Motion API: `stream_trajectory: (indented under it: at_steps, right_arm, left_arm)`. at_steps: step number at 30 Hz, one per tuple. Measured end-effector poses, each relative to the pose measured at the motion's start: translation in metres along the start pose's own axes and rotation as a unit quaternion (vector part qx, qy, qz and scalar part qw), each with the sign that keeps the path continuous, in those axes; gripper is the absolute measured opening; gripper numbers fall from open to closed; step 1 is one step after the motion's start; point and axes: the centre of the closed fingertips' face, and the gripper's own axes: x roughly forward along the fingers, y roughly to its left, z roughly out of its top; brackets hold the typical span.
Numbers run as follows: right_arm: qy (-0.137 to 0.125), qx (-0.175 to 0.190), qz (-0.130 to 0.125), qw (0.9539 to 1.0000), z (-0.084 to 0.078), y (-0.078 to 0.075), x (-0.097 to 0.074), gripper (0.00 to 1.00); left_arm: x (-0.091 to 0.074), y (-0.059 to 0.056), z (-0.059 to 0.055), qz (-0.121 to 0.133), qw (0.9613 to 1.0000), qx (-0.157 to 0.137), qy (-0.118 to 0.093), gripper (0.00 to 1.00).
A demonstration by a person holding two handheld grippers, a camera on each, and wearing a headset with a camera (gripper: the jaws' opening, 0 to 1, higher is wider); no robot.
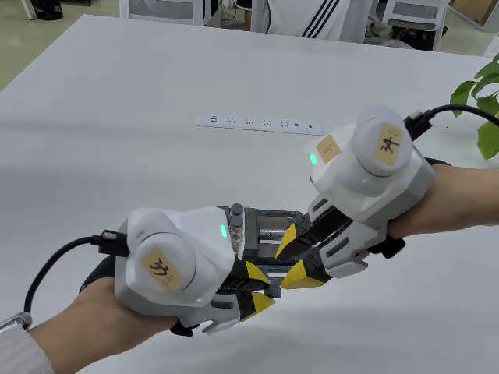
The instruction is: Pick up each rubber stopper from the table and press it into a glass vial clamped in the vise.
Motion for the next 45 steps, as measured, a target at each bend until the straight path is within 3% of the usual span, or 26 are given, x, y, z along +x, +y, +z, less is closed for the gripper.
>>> stream_trajectory:
  at_steps: [6,14,18,39,45]
  right_arm:
    - [-0.014,0.000,-0.007,0.9999,-0.006,0.006,0.000,0.15]
    - [-0.029,-0.023,-0.021,0.9991,-0.003,0.015,0.006,0.14]
    - [-0.016,-0.037,-0.015,0.9991,-0.008,0.020,0.010,0.14]
    - [-0.023,-0.035,-0.005,0.9991,-0.002,0.023,0.015,0.11]
    - [-0.023,-0.041,-0.006,0.9989,-0.001,0.022,0.014,0.10]
  left_arm:
    - [-0.001,-0.003,0.003,-0.006,0.9997,-0.020,-0.014,0.04]
    - [-0.001,-0.011,0.006,-0.018,0.9994,-0.022,-0.019,0.04]
    - [-0.001,-0.013,0.006,-0.020,0.9994,-0.020,-0.018,0.04]
    - [-0.003,-0.014,0.003,-0.017,0.9993,-0.023,-0.021,0.04]
    - [-0.005,-0.012,0.005,-0.016,0.9988,-0.036,-0.028,0.04]
